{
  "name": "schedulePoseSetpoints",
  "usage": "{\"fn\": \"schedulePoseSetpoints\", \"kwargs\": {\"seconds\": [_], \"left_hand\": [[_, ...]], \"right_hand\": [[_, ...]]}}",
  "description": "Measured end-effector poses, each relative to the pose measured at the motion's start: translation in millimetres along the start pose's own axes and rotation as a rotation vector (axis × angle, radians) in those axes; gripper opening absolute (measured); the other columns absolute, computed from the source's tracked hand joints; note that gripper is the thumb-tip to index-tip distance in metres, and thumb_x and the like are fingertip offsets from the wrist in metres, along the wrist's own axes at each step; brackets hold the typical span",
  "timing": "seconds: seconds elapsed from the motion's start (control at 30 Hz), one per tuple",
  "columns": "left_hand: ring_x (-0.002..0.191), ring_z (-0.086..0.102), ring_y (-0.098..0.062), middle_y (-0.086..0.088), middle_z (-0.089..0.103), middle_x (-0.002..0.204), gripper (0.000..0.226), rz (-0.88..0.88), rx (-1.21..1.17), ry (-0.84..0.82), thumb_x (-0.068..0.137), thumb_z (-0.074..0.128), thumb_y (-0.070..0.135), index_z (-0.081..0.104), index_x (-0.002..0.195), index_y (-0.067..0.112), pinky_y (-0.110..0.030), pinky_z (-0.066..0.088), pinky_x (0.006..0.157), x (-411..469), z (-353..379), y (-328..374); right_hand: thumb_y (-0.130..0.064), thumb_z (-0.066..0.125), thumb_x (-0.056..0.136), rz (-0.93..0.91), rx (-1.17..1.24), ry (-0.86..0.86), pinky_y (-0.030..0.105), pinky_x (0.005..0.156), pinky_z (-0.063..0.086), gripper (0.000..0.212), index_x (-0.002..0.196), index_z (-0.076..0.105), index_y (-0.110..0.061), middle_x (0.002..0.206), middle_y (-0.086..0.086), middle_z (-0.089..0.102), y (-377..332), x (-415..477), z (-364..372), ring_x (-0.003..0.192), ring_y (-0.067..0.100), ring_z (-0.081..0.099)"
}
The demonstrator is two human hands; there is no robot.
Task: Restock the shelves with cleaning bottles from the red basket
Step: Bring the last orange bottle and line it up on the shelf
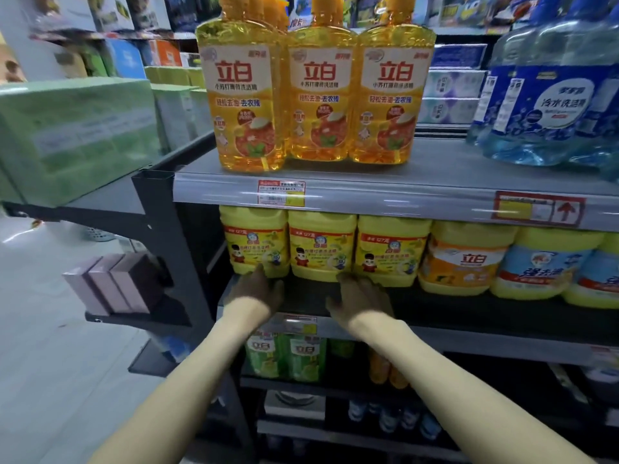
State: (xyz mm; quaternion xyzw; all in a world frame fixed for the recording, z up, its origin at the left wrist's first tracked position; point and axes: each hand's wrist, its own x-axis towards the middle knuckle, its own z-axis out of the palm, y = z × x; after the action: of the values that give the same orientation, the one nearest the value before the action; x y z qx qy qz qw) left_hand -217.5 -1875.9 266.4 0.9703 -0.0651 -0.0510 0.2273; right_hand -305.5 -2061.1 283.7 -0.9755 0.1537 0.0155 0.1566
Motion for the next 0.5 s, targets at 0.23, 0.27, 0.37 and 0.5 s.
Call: {"fn": "schedulePoseSetpoints", "kwargs": {"seconds": [0.23, 0.27, 0.37, 0.5], "left_hand": [[0.118, 0.063, -0.051, -0.029, 0.062, 0.136, 0.08, -0.072, -0.347, 0.198, 0.105, 0.054, 0.055, 0.028, 0.156, -0.001, -0.052, 0.052, 0.097, 47.7, 15.3, -16.6], [0.119, 0.063, -0.052, -0.029, 0.062, 0.137, 0.08, -0.077, -0.383, 0.228, 0.104, 0.056, 0.055, 0.029, 0.155, -0.001, -0.054, 0.051, 0.097, 50.7, 17.2, -16.2], [0.121, 0.061, -0.052, -0.029, 0.057, 0.143, 0.08, -0.08, -0.428, 0.295, 0.102, 0.062, 0.052, 0.03, 0.153, 0.0, -0.055, 0.05, 0.098, 57.3, 21.9, -13.7], [0.124, 0.06, -0.051, -0.025, 0.054, 0.148, 0.086, -0.086, -0.505, 0.314, 0.096, 0.071, 0.046, 0.025, 0.156, 0.006, -0.058, 0.05, 0.099, 65.4, 33.3, -15.8]], "right_hand": [[-0.039, 0.063, 0.102, 0.155, 0.372, 0.207, 0.035, 0.078, 0.055, 0.025, 0.114, 0.061, -0.018, 0.109, 0.006, 0.069, -7.2, 41.8, 38.2, 0.101, 0.03, 0.07], [-0.041, 0.064, 0.101, 0.171, 0.41, 0.22, 0.037, 0.08, 0.057, 0.027, 0.114, 0.062, -0.018, 0.11, 0.006, 0.07, -8.0, 47.5, 44.0, 0.101, 0.031, 0.07], [-0.047, 0.066, 0.094, 0.238, 0.547, 0.286, 0.04, 0.087, 0.059, 0.034, 0.116, 0.063, -0.021, 0.115, 0.005, 0.071, -13.5, 58.4, 58.1, 0.107, 0.034, 0.07], [-0.042, 0.07, 0.092, 0.27, 0.698, 0.43, 0.03, 0.089, 0.053, 0.046, 0.13, 0.06, -0.018, 0.125, 0.002, 0.071, -21.1, 70.6, 77.6, 0.114, 0.026, 0.069]]}}
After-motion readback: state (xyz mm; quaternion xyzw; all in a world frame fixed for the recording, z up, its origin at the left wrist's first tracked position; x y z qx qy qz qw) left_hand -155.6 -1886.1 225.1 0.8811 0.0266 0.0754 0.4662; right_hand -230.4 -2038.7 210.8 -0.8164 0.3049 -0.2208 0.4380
